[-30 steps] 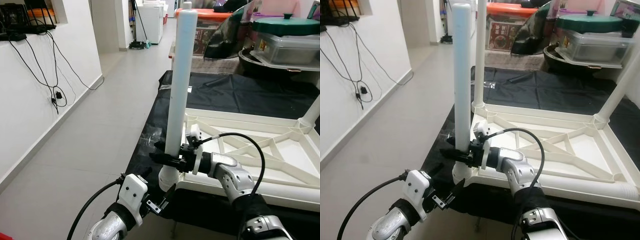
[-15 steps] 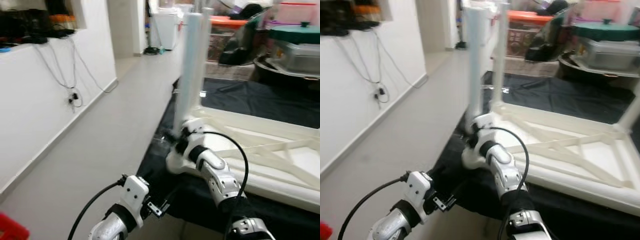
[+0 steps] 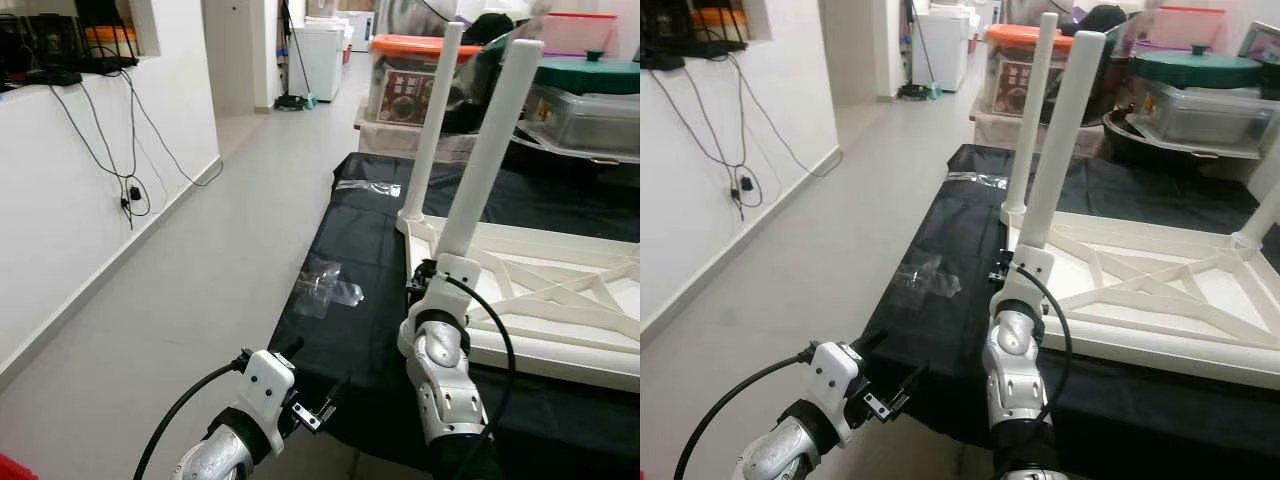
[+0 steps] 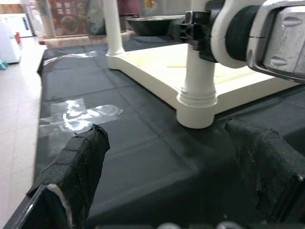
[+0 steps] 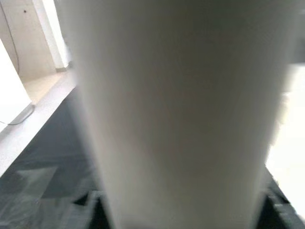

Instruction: Building children table

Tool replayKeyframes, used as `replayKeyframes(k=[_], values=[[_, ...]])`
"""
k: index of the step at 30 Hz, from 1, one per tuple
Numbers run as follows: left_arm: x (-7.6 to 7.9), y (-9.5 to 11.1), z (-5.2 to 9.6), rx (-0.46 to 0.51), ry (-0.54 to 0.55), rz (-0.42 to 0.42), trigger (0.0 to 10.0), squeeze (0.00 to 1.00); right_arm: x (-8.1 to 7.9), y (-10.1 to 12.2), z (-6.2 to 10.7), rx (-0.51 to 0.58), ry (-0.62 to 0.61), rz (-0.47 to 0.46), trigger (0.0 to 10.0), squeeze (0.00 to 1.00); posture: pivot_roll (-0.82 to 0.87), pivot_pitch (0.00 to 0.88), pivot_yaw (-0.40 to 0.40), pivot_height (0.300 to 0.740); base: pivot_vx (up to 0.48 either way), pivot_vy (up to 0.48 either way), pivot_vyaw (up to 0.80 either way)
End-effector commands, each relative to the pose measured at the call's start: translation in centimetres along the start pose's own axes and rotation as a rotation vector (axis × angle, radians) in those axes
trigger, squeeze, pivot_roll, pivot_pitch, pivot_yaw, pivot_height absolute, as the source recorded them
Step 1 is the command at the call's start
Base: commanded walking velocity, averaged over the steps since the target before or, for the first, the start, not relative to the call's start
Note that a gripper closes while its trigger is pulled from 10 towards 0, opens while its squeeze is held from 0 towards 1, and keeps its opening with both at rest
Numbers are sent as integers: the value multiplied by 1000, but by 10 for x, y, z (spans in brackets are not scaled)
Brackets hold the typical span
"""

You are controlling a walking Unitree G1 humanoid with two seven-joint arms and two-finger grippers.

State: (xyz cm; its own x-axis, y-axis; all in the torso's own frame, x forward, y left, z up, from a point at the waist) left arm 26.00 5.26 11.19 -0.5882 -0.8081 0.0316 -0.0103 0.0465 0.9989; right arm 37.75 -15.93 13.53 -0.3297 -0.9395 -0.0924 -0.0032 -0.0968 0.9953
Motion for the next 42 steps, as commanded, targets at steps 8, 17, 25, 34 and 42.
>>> replayKeyframes(k=[8, 17, 25, 34, 42], values=[[0, -5, 0, -19, -2, 12, 10000, 0, -26, -1, -6, -5, 264, -159, 10000, 0, 24, 0, -29, 740, 0, 0, 0], [-1, -5, -1, -17, 2, 12, 10000, 0, -50, 18, 2, -4, 855, -201, 10000, 0, 24, 0, -29, 740, 0, 0, 0], [-1, -4, -1, -15, 4, 10, 10000, 0, -65, 13, 24, -98, 1239, -115, 10000, 0, 37, 0, -31, 740, 0, 0, 0], [-1, -4, 0, -13, 14, 9, 10000, 0, -74, -17, 62, -283, 1630, 53, 10000, 0, 61, 0, -41, 740, 0, 0, 0], [0, -4, -1, -15, 11, 14, 10000, 0, -77, -17, 58, -238, 1594, 66, 0, 0, 40, 0, -40, 740, 0, 0, 0]])
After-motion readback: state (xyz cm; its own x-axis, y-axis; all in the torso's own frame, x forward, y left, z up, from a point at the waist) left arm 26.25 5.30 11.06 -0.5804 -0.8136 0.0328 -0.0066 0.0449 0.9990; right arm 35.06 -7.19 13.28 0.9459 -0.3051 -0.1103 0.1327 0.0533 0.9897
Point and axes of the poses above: a point about 5 cm out from each wrist's last joint towards the gripper, its own z axis pointing back from the gripper into the wrist, its own y axis along the axis of the wrist's last joint, x = y × z, the point moved 5 cm from there along -z, pointing out of the wrist towards the gripper, and after that the axes turned 2 degrees about z, right-handed, at the moved point
